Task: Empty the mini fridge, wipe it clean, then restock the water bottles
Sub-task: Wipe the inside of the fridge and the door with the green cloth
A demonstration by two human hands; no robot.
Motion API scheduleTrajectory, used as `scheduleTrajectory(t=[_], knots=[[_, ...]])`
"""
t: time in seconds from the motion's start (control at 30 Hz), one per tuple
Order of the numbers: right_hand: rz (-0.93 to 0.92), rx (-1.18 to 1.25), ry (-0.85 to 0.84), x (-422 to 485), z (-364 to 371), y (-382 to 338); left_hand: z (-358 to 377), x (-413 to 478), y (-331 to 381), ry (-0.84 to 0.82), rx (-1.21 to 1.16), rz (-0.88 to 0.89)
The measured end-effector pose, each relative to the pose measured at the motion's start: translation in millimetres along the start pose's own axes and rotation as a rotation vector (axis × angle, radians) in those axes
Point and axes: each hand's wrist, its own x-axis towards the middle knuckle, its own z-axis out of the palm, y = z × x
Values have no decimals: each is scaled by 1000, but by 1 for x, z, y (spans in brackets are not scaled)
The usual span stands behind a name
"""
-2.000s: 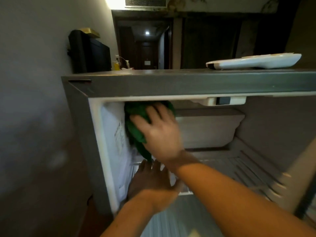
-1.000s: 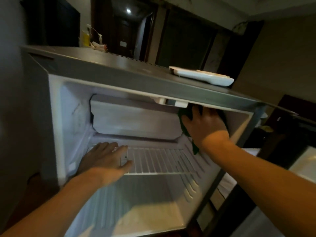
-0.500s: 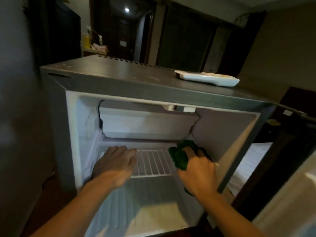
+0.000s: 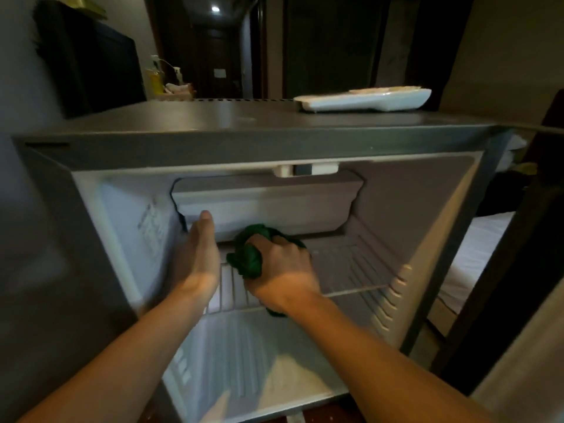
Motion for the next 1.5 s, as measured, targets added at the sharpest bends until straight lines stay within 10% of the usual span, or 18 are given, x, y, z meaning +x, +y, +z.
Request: scheduleTrajectory(t=[0.43,0.63,0.87,1.23,1.37,1.5], knots=[[-160,51,-125,1,13,-53,-6,-8,24,-258,554,-8],[-509,33,-55,-39,2,-4,-5,-5,21,-412,695,-92],[133,-413,-131,-4,-63,98,-8,-16,5,-442,1353,298],[185,-82,-178,1,-36,99,8,-12,-46,-388,1381,364],[49,-199,350,-59,-22,69,7,-11,-45,-355,1407,490],[-317,-251,293,-139,27,59,2,-10,-42,-420,1322,456]])
